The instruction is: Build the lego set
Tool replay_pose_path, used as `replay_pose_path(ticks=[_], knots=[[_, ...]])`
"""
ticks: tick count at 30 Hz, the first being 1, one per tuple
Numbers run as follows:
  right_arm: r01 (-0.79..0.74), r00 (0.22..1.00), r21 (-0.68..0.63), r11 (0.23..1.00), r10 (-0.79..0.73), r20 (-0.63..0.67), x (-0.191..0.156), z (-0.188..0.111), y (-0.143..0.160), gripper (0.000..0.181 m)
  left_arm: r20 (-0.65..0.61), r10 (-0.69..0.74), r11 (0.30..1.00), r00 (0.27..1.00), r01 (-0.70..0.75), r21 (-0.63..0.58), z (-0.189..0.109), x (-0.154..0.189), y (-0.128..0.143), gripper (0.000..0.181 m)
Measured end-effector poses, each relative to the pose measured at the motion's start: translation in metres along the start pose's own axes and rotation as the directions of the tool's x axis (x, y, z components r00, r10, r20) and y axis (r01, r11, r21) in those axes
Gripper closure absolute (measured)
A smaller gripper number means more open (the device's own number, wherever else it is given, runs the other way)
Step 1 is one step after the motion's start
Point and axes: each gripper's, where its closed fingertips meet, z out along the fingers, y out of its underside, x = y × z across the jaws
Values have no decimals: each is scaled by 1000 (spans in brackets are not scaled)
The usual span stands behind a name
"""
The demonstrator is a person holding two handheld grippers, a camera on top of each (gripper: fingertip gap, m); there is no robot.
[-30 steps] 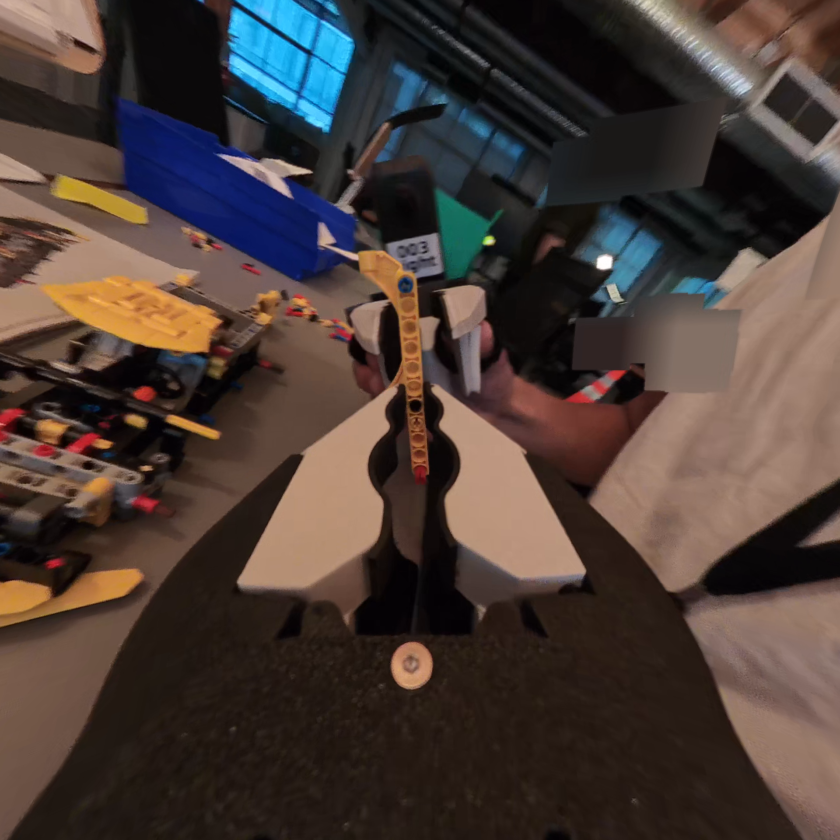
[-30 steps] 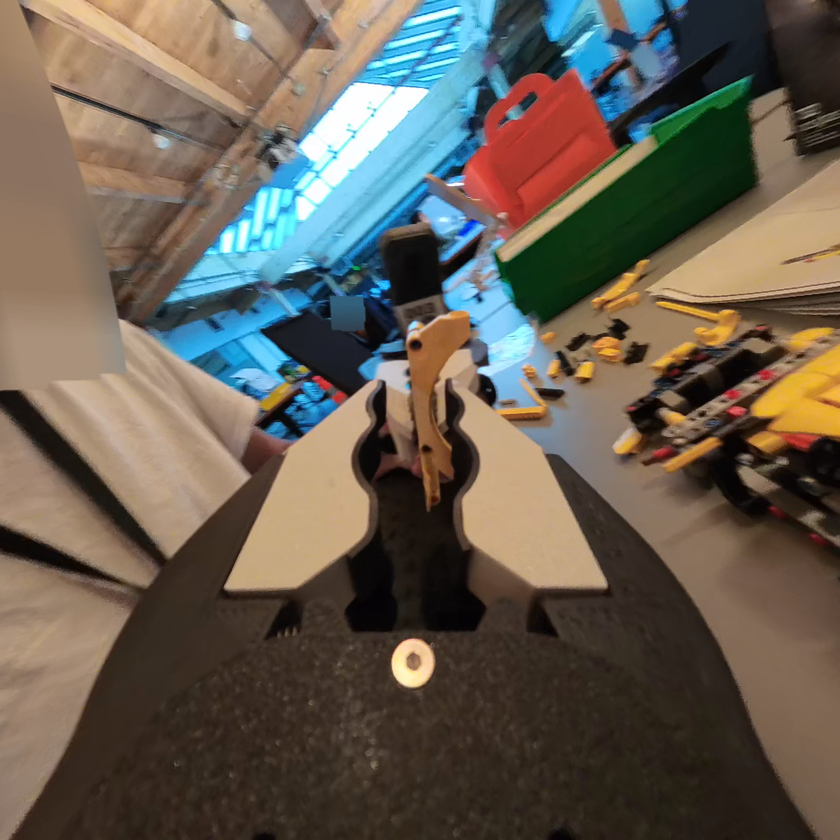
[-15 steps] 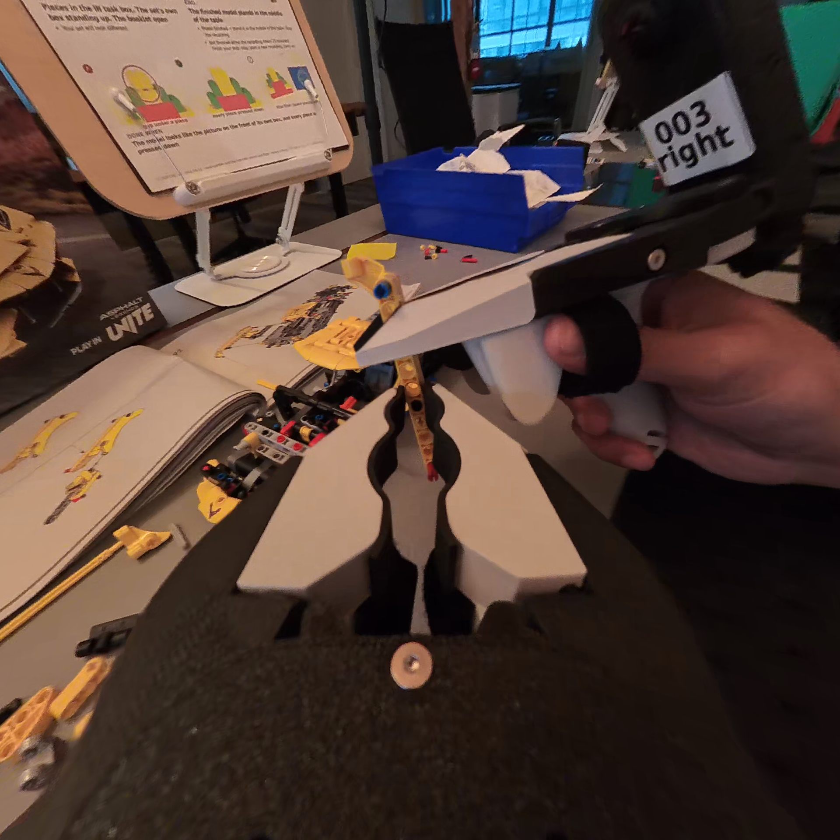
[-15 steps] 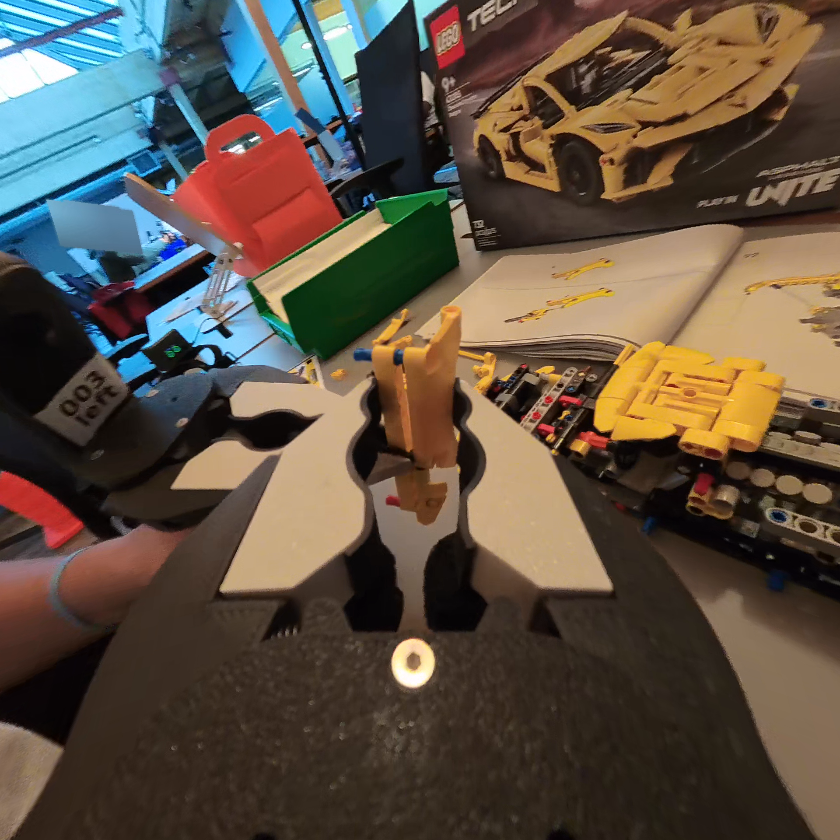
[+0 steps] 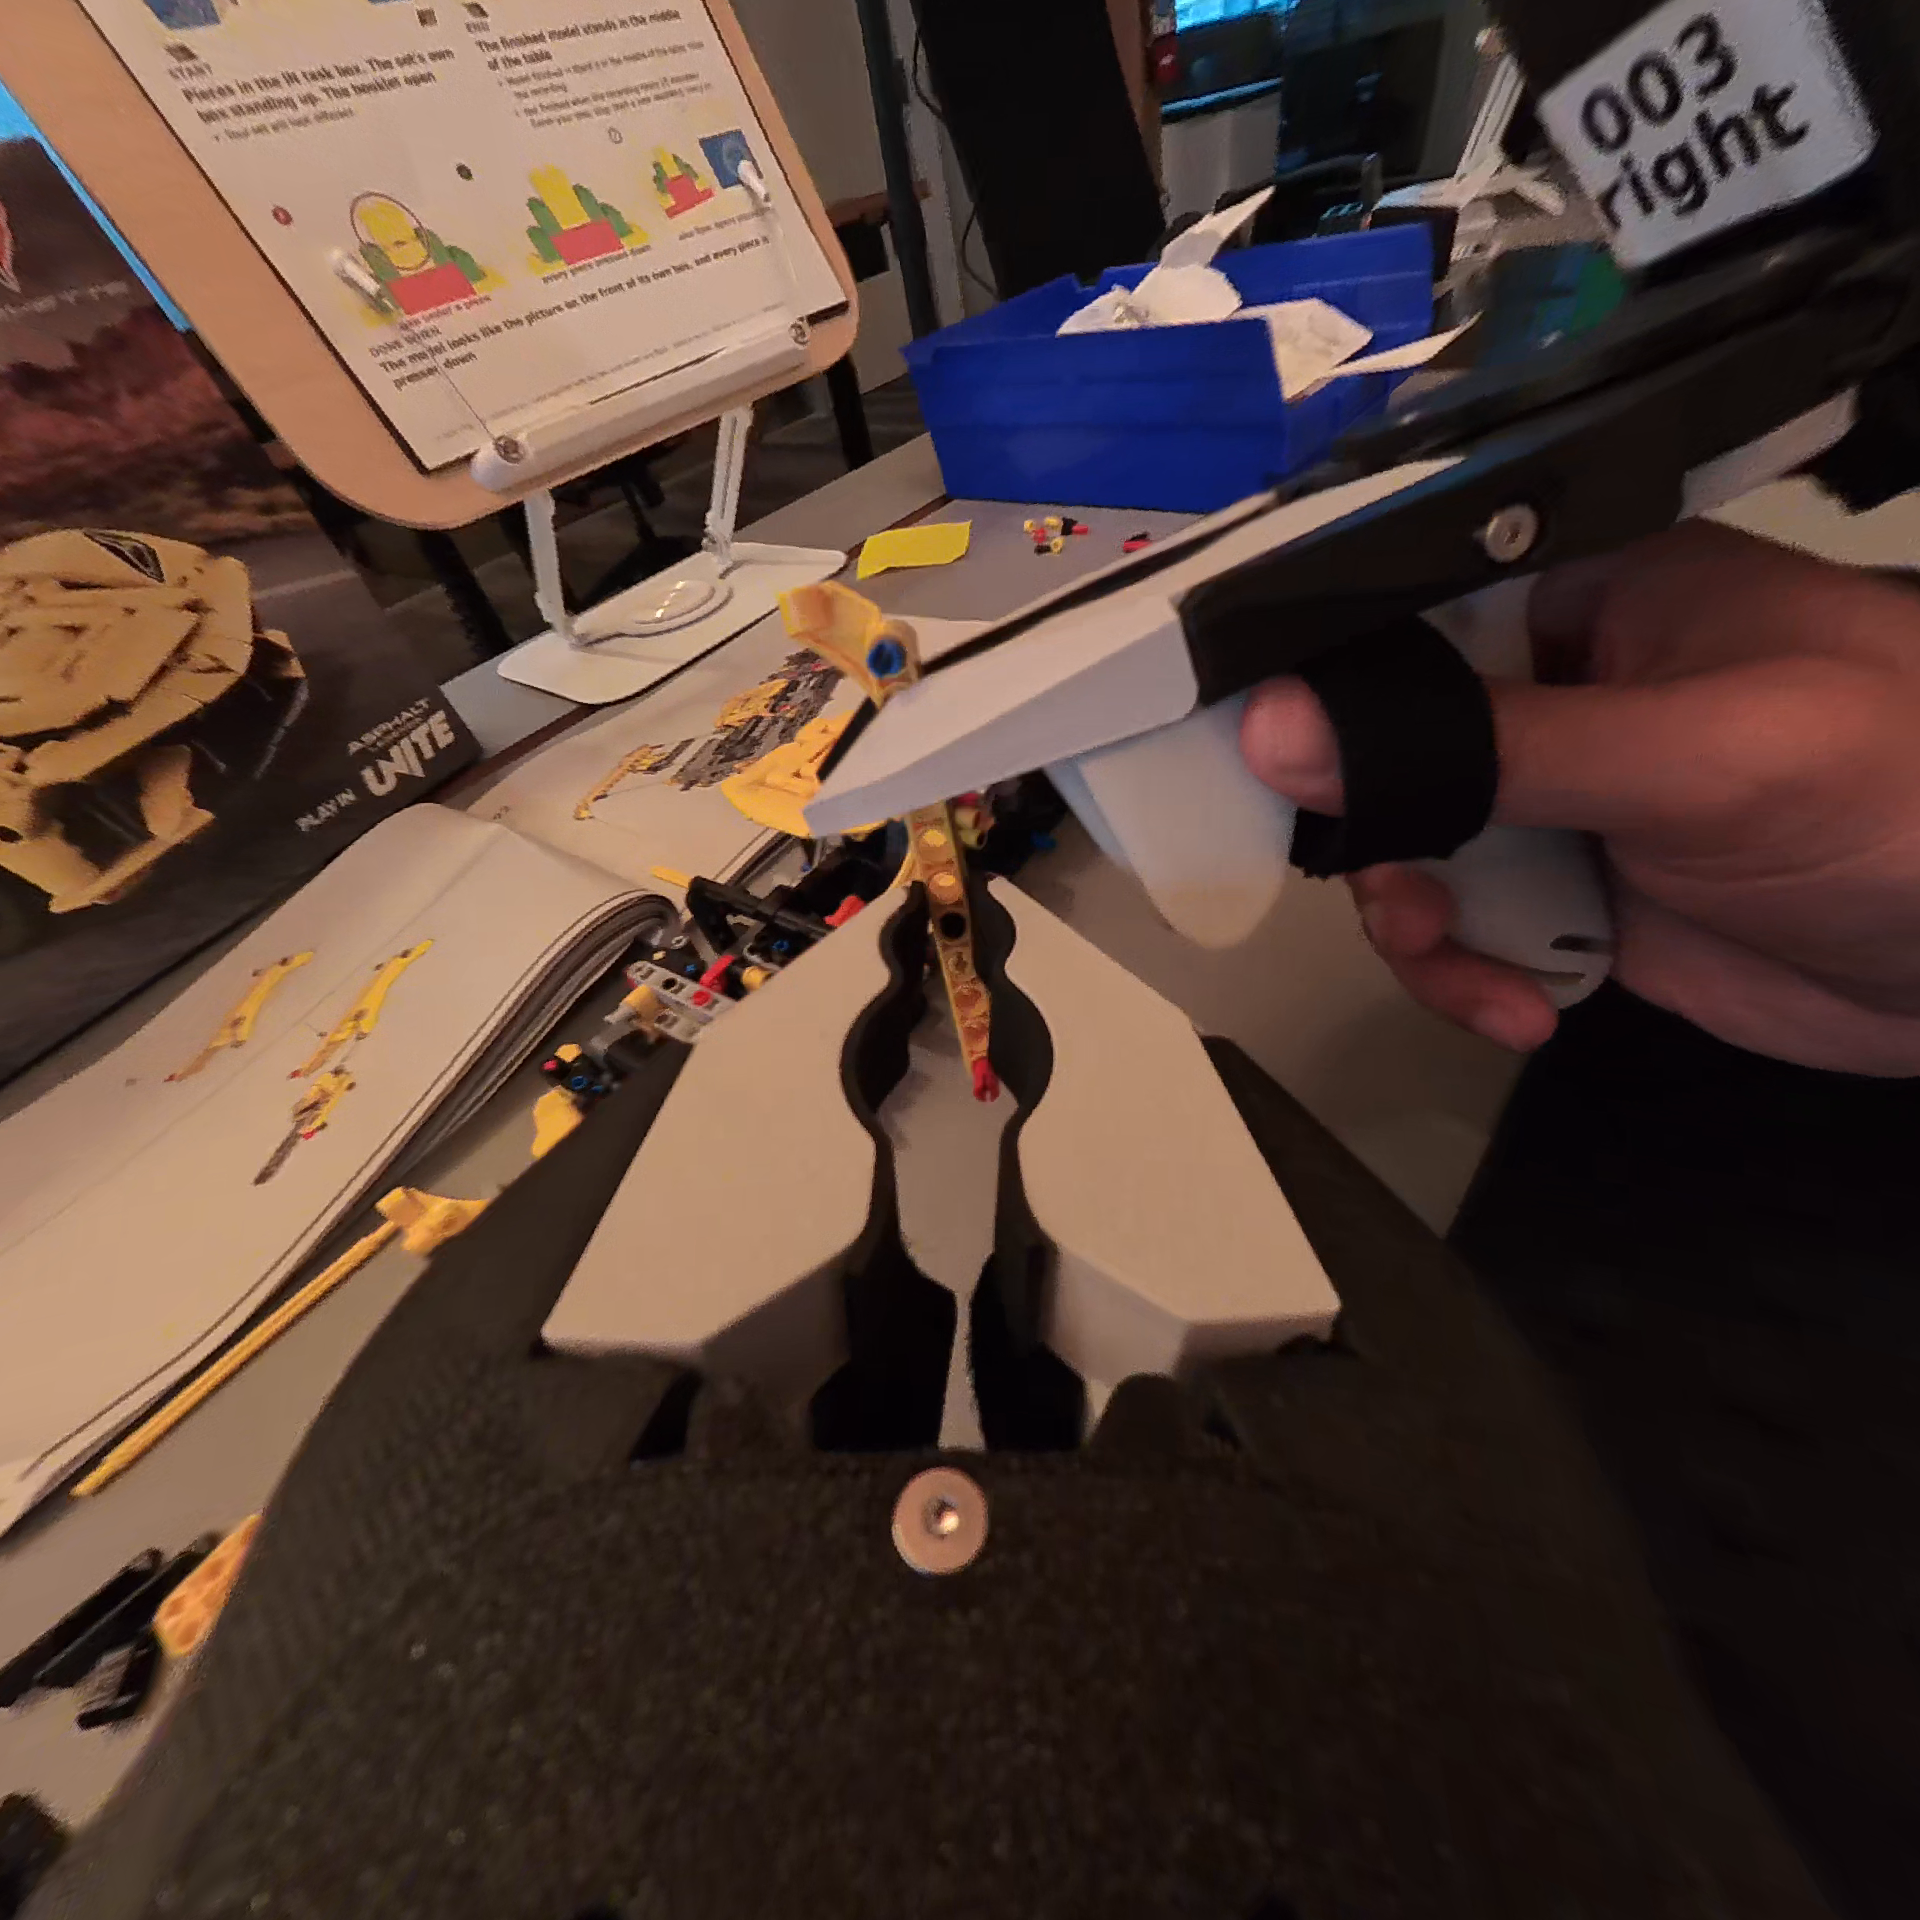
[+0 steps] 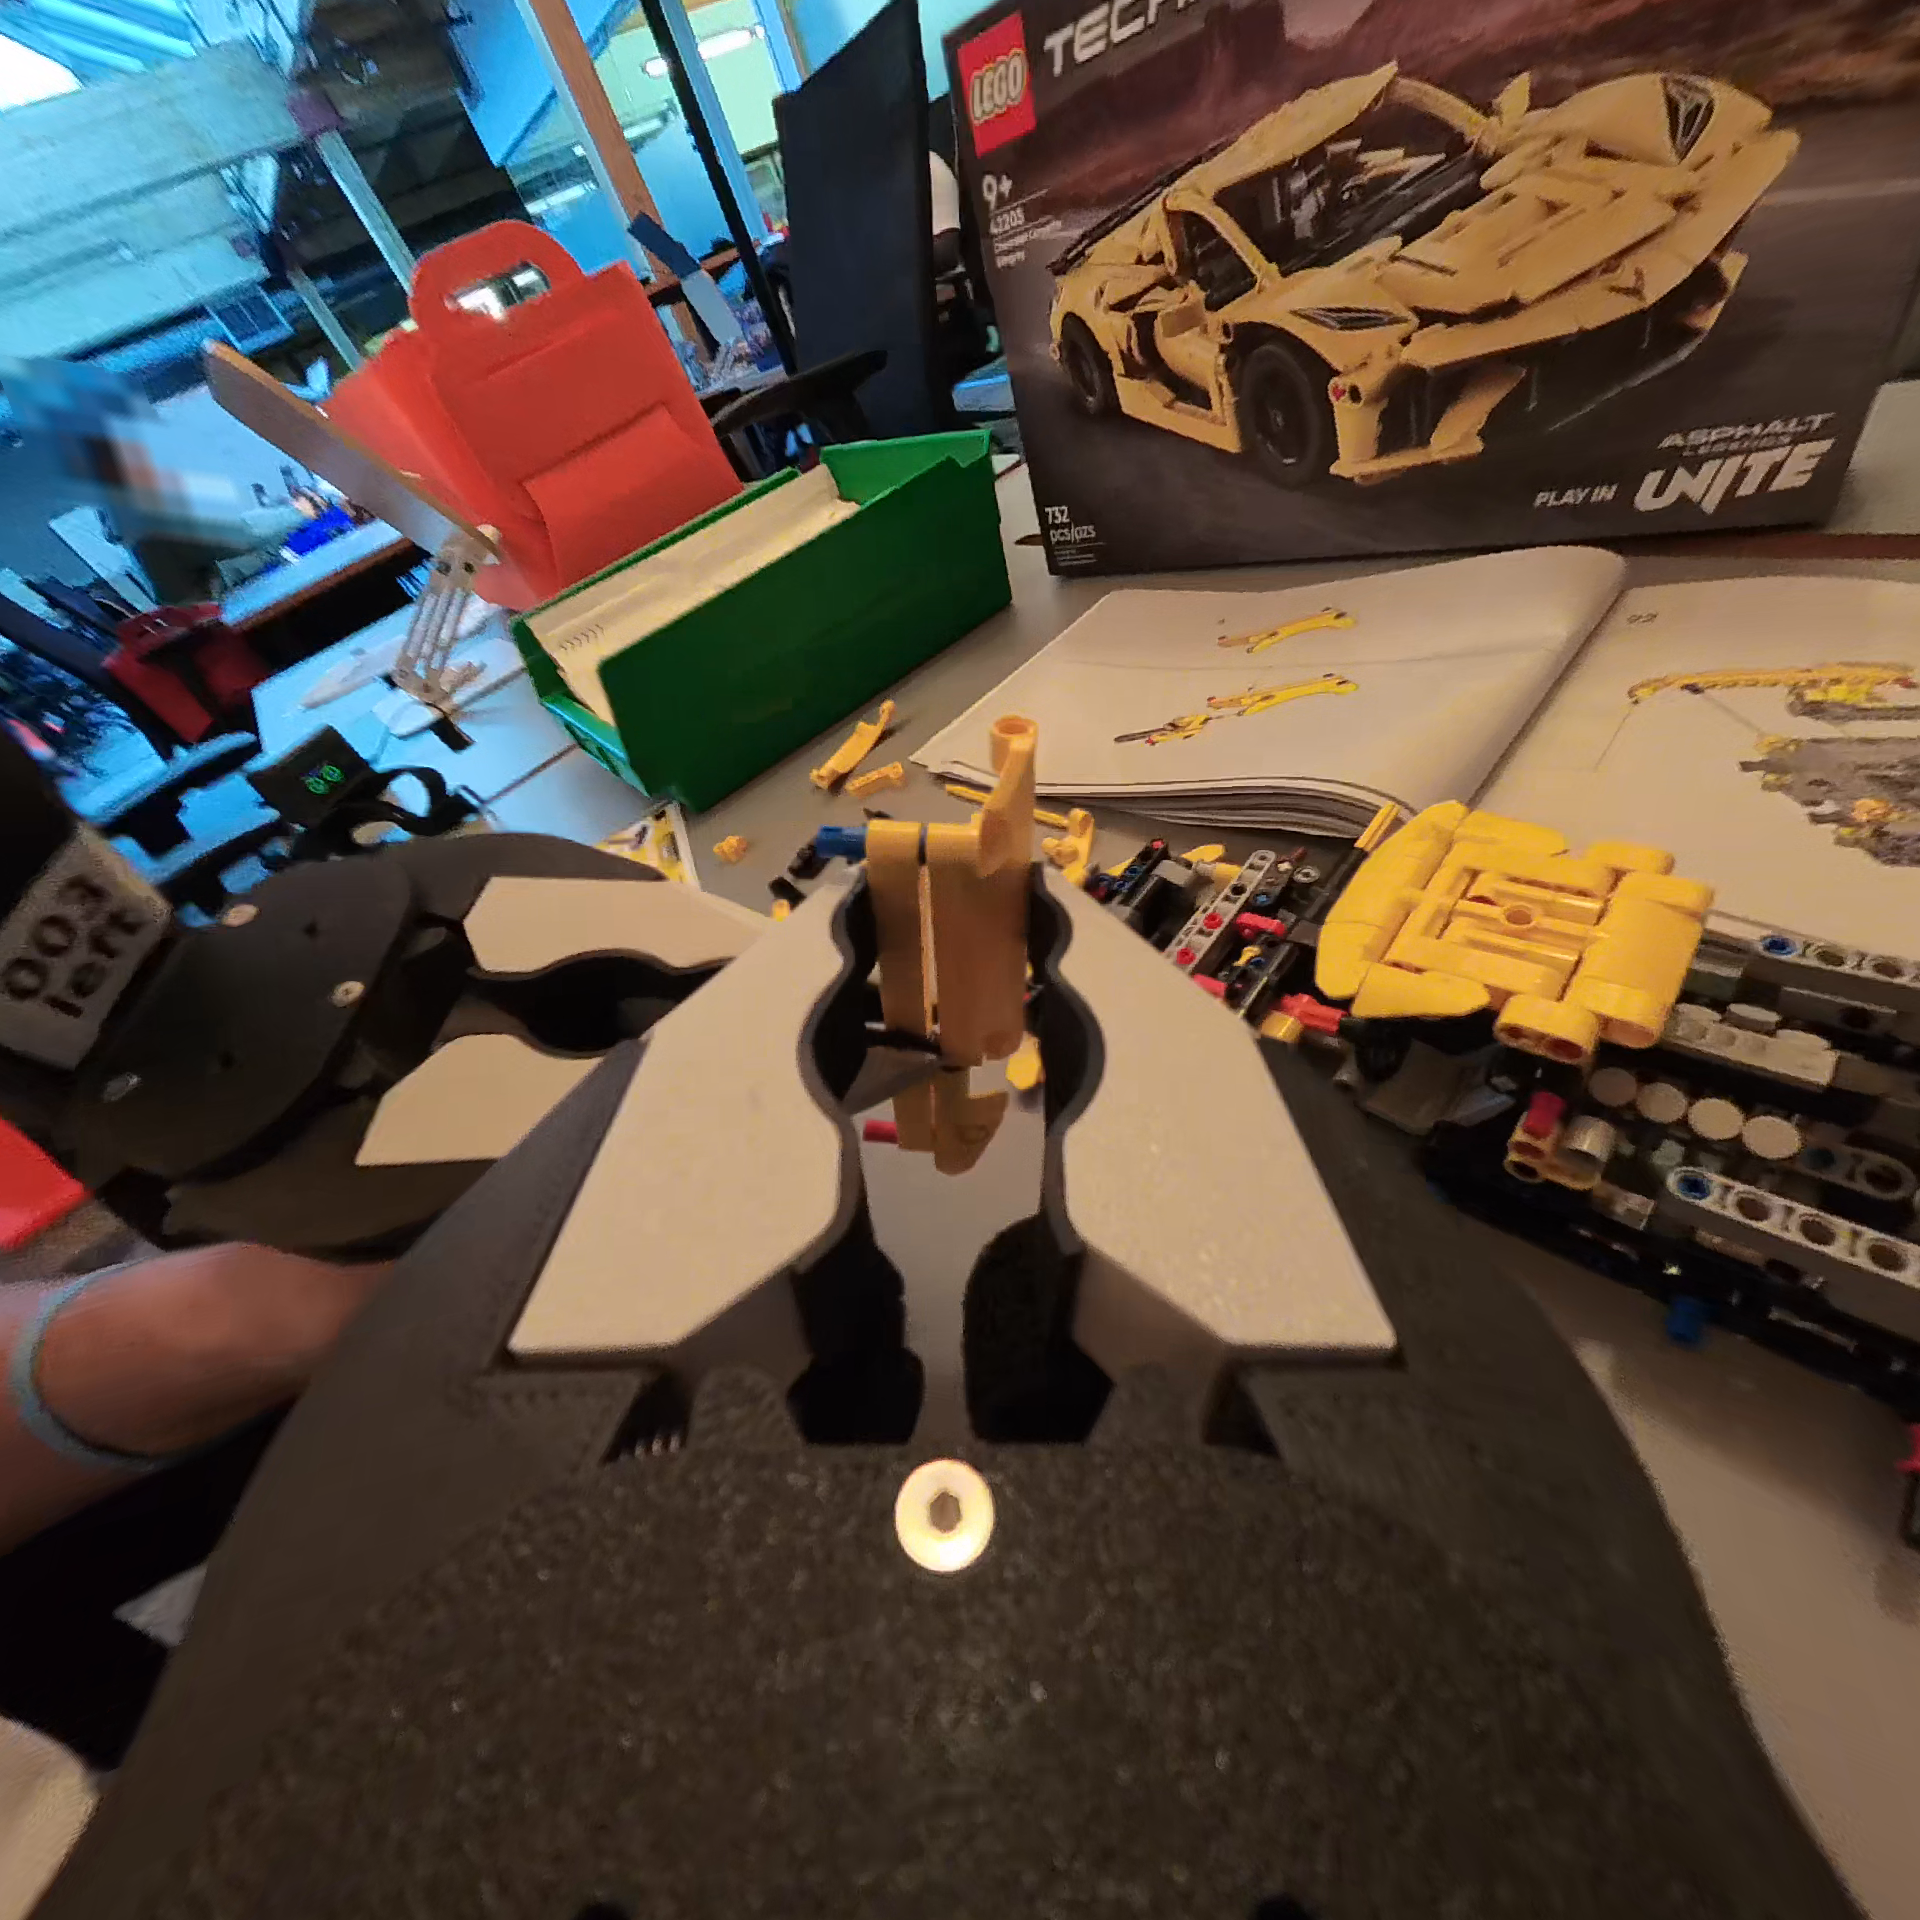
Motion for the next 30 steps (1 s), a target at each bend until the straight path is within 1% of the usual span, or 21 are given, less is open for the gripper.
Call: replay_pose_path(ticks=[2,5,8,13,14,15,17,18,19,20,21,22,24,25,26,27,28,30], knots=[[22,1000,-2,1000,-23,-6,-1,1,0,154,14,19,1000,1000,-19,-5,0,0,0,174],[-4,1000,-8,1000,4,4,-1,1,2,154,19,33,999,999,-33,-11,0,0,1,174],[10,1000,-15,1000,-10,-7,-2,-1,1,155,32,74,997,997,-74,-11,0,2,-1,173],[29,1000,-29,999,-30,-4,-1,0,2,155,45,95,995,994,-94,-17,1,1,0,173],[43,999,-34,998,-43,0,0,2,2,155,33,64,998,997,-64,-17,1,0,2,173],[45,999,-36,998,-45,21,-1,2,1,155,8,3,1000,1000,-3,-4,0,-2,1,174],[48,993,-29,998,-45,106,-3,-2,-6,153,-69,-137,989,988,140,37,-2,-7,-2,174],[42,989,-10,999,-40,141,0,-8,-15,142,-127,-220,972,967,228,55,-4,-9,-4,174],[37,980,24,999,-41,196,2,-15,-26,135,-196,-313,939,929,334,84,-7,-12,-10,174],[30,972,36,999,-38,232,7,-23,-35,136,-258,-396,891,881,436,123,-12,-17,-17,174],[20,972,19,1000,-24,232,16,-27,-40,134,-316,-462,840,829,523,146,-16,-22,-22,174],[7,971,-10,1000,-4,241,21,-29,-41,129,-367,-523,781,769,605,154,-19,-27,-25,174],[17,959,-61,998,1,284,15,-27,-37,126,-459,-616,646,640,744,169,-25,-38,-31,174],[58,957,-78,995,-33,288,8,-24,-31,121,-494,-651,582,576,797,162,-26,-43,-31,174],[116,957,-96,989,-86,276,1,-19,-23,119,-502,-681,534,533,831,157,-26,-48,-28,174],[181,959,-122,976,-147,243,-6,-13,-13,114,-507,-699,503,504,851,152,-25,-51,-26,174],[236,956,-145,961,-203,211,-13,-6,-4,108,-509,-706,489,492,859,151,-25,-52,-26,174],[311,948,-199,929,-288,136,-23,7,10,105,-508,-701,497,501,854,157,-25,-50,-27,174]])
